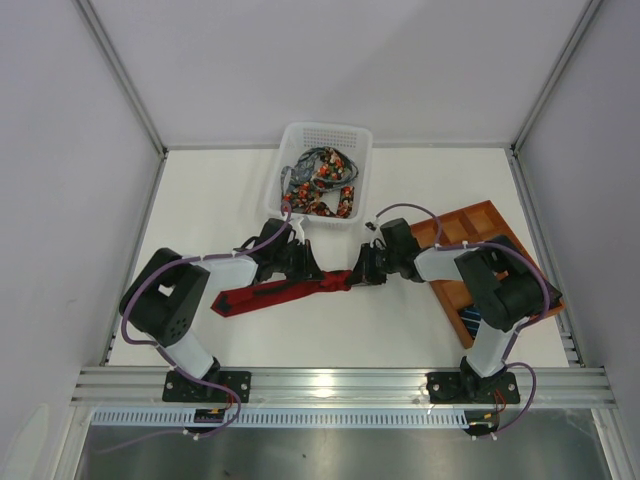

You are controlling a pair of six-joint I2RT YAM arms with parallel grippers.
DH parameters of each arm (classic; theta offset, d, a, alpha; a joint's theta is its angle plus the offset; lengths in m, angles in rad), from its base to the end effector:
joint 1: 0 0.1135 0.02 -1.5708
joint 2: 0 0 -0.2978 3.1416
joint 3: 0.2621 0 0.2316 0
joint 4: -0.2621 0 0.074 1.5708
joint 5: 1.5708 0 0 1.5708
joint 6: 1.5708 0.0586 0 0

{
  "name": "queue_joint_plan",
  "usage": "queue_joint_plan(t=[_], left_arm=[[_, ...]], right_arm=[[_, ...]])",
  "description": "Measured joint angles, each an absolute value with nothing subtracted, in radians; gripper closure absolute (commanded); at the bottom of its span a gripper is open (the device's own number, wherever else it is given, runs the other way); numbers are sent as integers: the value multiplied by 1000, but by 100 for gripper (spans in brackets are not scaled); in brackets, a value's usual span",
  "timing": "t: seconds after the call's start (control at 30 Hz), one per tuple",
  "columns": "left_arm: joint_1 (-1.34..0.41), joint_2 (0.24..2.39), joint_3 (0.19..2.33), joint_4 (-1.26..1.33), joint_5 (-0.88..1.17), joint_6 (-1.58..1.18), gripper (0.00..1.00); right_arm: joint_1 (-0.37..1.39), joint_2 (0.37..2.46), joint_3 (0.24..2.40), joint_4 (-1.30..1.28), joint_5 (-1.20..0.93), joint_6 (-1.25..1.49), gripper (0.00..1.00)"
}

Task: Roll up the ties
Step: Roll the tie

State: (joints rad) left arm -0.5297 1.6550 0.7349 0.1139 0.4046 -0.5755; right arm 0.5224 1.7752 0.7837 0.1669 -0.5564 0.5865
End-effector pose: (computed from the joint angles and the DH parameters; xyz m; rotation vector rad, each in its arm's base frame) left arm 0.2617 -0.1800 0.1763 0.1502 2.5269 -0.9729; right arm 0.2767 0.1950 0.1599 -0.2035 2.5613 1.1462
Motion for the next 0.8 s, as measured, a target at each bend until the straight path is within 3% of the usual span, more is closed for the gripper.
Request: queue_joint_plan(t=[0.13, 0.17, 0.2, 0.27, 0.37, 0.63, 0.7, 0.73, 0.8], left_arm=[[-530, 1655, 735, 114, 405, -575, 90], [-530, 1655, 735, 114, 405, -575, 91], [-530, 1655, 735, 114, 405, -575, 90], [-530, 1655, 735, 113, 405, -575, 91], [-529, 1655, 735, 113, 405, -575, 91], [-529, 1655, 735, 113, 405, -575, 91], [-529, 1655, 735, 113, 405, -575, 91], [-529, 1655, 735, 113, 405, -575, 92], [-529, 1655, 735, 114, 405, -575, 92]], right_arm=[[526, 1779, 783, 157, -542, 588, 98], [526, 1779, 784, 153, -538, 589, 78], [526, 1778, 787, 146, -535, 594, 69], [525, 1774, 798, 142, -538, 600, 57], [521, 1769, 821, 131, -520, 599, 54], [511, 1779, 851, 97, -504, 592, 59], [517, 1779, 848, 98, -504, 591, 72], [518, 1780, 847, 96, -504, 590, 90], [521, 1780, 847, 93, -505, 589, 100]])
